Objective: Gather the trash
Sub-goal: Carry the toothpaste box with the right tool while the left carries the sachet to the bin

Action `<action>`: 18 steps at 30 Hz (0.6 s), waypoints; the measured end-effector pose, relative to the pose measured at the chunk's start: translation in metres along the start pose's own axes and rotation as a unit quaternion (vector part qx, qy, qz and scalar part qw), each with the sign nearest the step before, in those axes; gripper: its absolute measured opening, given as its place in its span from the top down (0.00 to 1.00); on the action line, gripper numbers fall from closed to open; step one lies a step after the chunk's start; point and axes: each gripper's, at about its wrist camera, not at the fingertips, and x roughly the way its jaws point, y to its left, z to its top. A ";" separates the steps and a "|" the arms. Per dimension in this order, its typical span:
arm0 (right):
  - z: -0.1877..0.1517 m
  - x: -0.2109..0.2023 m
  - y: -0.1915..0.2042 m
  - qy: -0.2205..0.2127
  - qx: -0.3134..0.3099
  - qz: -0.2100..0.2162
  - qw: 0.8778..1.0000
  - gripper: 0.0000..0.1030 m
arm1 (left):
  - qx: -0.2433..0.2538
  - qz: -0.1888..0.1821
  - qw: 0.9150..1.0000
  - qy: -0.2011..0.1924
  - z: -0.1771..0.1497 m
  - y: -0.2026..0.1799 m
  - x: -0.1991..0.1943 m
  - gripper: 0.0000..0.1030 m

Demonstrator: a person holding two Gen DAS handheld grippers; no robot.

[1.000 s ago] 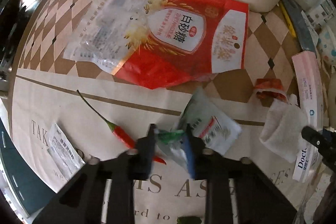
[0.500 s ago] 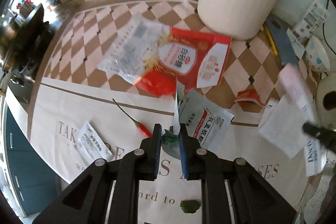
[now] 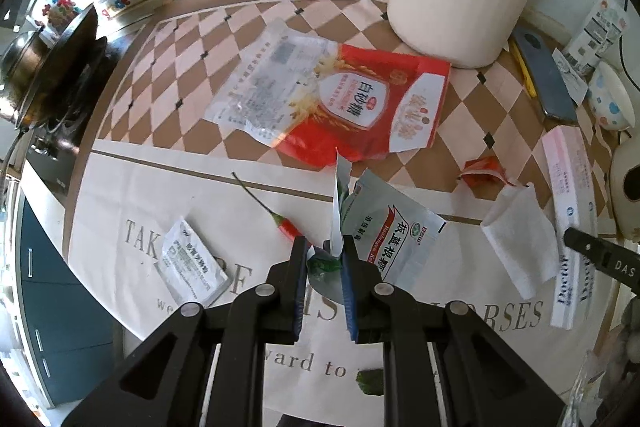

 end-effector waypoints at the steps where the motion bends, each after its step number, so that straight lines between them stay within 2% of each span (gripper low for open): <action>1: 0.000 -0.003 0.001 -0.011 -0.003 -0.005 1.000 0.48 | -0.002 0.002 1.000 -0.004 0.000 0.002 -0.004 0.87; 5: 0.000 -0.025 0.002 -0.050 -0.004 -0.009 0.999 0.48 | -0.010 0.007 0.999 -0.030 0.000 0.010 -0.022 0.87; 10: -0.003 -0.058 0.023 -0.094 -0.029 -0.002 0.995 0.49 | -0.031 0.010 0.997 -0.065 0.000 0.030 -0.051 0.87; 18: -0.025 -0.095 0.099 -0.117 -0.099 0.058 0.987 0.49 | -0.082 0.022 0.991 -0.106 -0.015 0.082 -0.086 0.87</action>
